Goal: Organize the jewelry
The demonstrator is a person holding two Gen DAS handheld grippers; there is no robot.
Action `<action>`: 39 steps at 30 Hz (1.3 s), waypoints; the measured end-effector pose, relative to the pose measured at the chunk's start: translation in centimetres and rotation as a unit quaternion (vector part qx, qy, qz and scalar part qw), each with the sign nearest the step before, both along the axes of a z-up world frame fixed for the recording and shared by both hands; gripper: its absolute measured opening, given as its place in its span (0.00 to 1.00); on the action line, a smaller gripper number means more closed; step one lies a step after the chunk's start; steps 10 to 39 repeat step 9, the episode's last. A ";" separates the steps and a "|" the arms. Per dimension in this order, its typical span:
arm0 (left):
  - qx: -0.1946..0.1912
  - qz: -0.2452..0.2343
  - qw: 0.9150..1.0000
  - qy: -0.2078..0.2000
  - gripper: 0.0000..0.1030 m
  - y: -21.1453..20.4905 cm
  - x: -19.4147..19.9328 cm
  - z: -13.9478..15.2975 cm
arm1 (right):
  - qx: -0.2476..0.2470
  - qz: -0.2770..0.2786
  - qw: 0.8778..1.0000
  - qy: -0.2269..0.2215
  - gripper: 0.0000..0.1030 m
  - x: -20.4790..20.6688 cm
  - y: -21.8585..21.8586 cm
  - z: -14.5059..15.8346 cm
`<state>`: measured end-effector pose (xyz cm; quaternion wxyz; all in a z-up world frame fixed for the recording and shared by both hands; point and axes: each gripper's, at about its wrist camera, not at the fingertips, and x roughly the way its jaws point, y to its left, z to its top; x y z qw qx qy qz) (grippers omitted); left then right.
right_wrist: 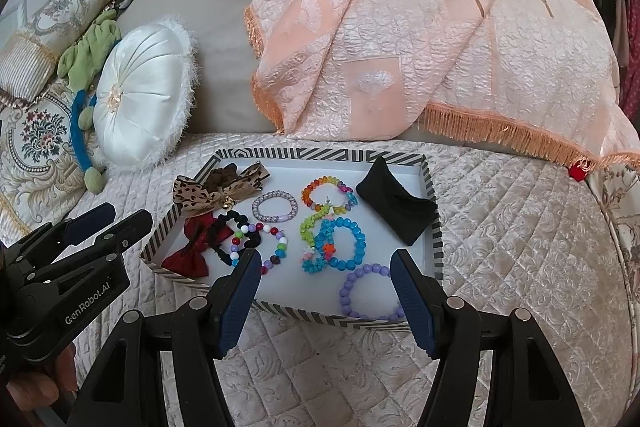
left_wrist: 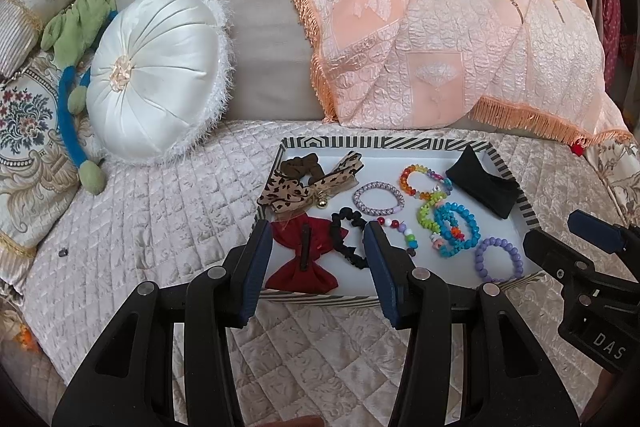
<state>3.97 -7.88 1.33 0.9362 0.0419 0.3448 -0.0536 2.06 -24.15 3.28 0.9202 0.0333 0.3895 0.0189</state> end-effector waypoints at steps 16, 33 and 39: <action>-0.008 -0.009 1.000 -0.004 0.46 -0.1 0.2 0.3 | 0.003 0.005 1.000 0.004 0.63 -0.1 -0.3 -0.2; -0.008 -0.009 1.000 -0.004 0.46 -0.1 0.2 0.3 | 0.003 0.005 1.000 0.004 0.63 -0.1 -0.3 -0.2; -0.008 -0.009 1.000 -0.004 0.46 -0.1 0.2 0.3 | 0.003 0.005 1.000 0.004 0.63 -0.1 -0.3 -0.2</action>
